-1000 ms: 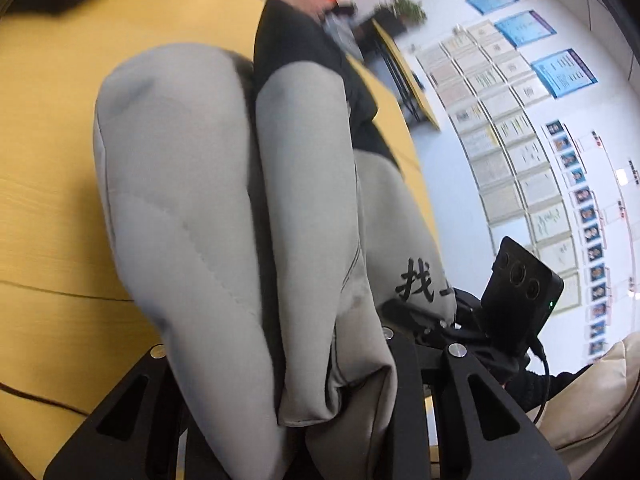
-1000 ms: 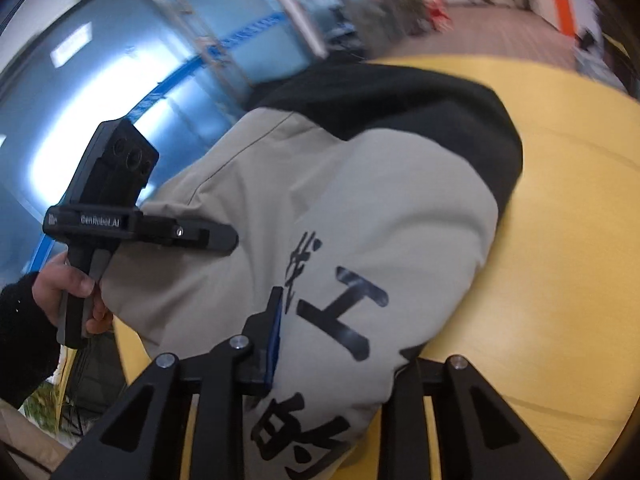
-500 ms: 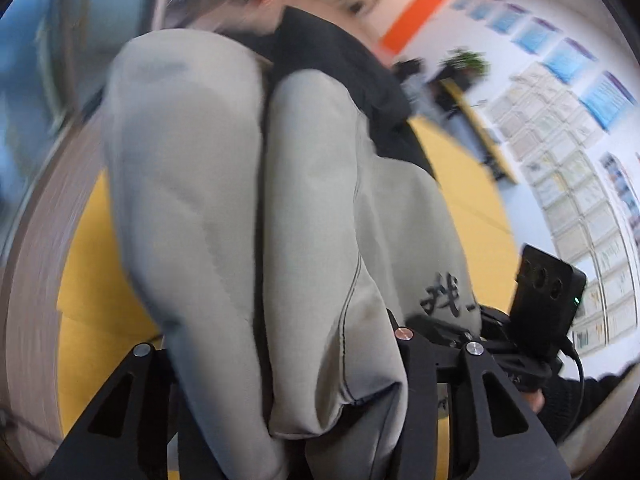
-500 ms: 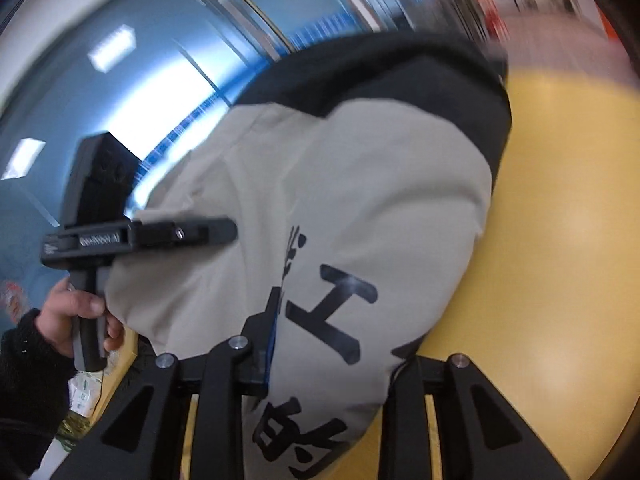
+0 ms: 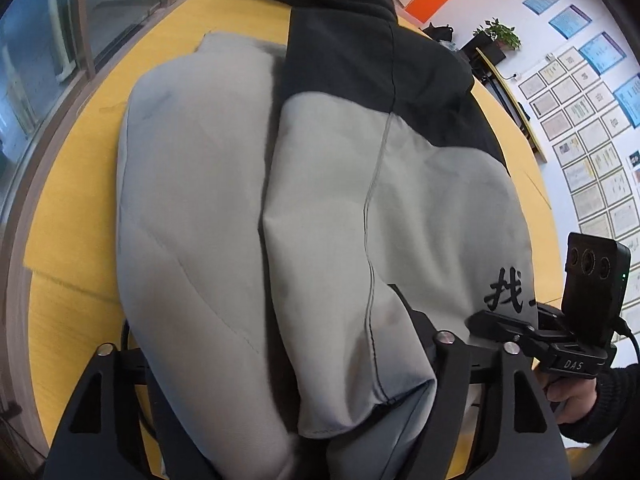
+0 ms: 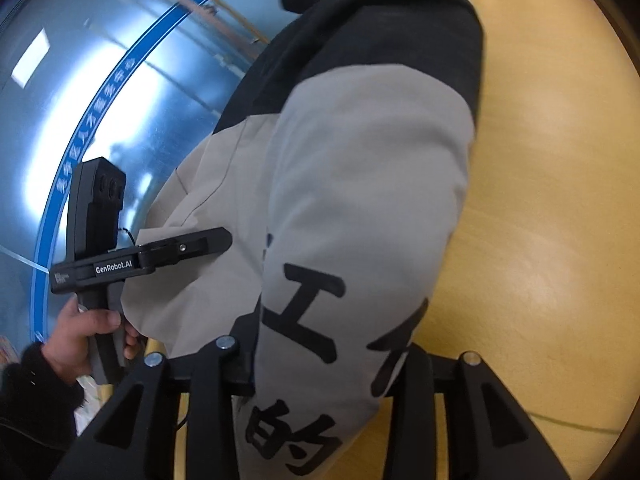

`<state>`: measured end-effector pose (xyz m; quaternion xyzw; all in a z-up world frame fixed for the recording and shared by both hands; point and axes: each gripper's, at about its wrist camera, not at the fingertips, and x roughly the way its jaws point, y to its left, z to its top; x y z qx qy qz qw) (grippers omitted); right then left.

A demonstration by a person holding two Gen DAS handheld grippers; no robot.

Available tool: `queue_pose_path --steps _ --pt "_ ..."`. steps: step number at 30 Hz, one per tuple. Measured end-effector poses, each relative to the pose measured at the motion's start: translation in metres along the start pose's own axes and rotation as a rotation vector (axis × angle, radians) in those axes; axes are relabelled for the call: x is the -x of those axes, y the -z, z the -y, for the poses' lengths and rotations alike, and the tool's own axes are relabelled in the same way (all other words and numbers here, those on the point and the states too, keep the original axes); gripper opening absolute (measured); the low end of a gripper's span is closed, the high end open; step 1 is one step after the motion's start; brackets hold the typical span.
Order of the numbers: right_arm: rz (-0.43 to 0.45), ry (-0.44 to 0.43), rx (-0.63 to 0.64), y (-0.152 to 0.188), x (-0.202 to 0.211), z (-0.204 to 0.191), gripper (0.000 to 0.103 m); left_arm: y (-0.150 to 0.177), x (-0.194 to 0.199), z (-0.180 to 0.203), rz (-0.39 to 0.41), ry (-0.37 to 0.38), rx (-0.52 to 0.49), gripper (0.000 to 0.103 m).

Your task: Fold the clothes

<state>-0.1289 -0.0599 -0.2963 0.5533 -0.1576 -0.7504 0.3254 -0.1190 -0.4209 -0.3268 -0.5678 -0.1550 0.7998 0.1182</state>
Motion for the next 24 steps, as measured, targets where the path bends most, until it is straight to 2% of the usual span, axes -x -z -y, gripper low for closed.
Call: queue_pose_path --steps 3,8,11,13,14,17,19,20,22,24 --pt "0.01 -0.016 -0.047 -0.002 0.001 0.01 0.038 -0.009 -0.005 0.007 0.035 -0.031 -0.038 0.088" --pt "0.013 -0.033 -0.082 0.002 0.011 0.022 0.039 -0.011 -0.008 0.006 0.087 -0.031 -0.058 0.095" --pt "0.013 -0.042 -0.099 0.006 0.017 0.028 0.047 -0.012 0.002 -0.003 0.082 -0.033 -0.058 0.094" --pt "0.014 -0.048 -0.111 0.008 0.021 0.033 0.059 -0.01 0.023 -0.004 0.099 -0.039 -0.04 0.09" --pt "0.018 -0.045 -0.105 0.009 0.028 0.035 0.061 -0.005 0.034 -0.005 0.114 -0.043 -0.031 0.09" --pt "0.078 0.02 0.024 0.019 0.093 0.031 0.071 0.017 0.096 -0.002 0.201 -0.068 0.006 0.089" --pt "0.124 0.067 0.119 0.027 0.14 0.027 0.073 0.048 0.142 0.03 0.279 -0.084 0.031 0.089" --pt "0.147 0.091 0.167 0.03 0.164 0.025 0.072 0.065 0.156 0.066 0.322 -0.1 0.046 0.089" --pt "0.192 0.139 0.263 0.038 0.211 0.021 0.072 0.096 0.217 0.097 0.429 -0.129 0.103 0.09" --pt "0.237 0.187 0.359 0.046 0.258 0.017 0.072 0.116 0.28 0.139 0.53 -0.196 0.151 0.098"
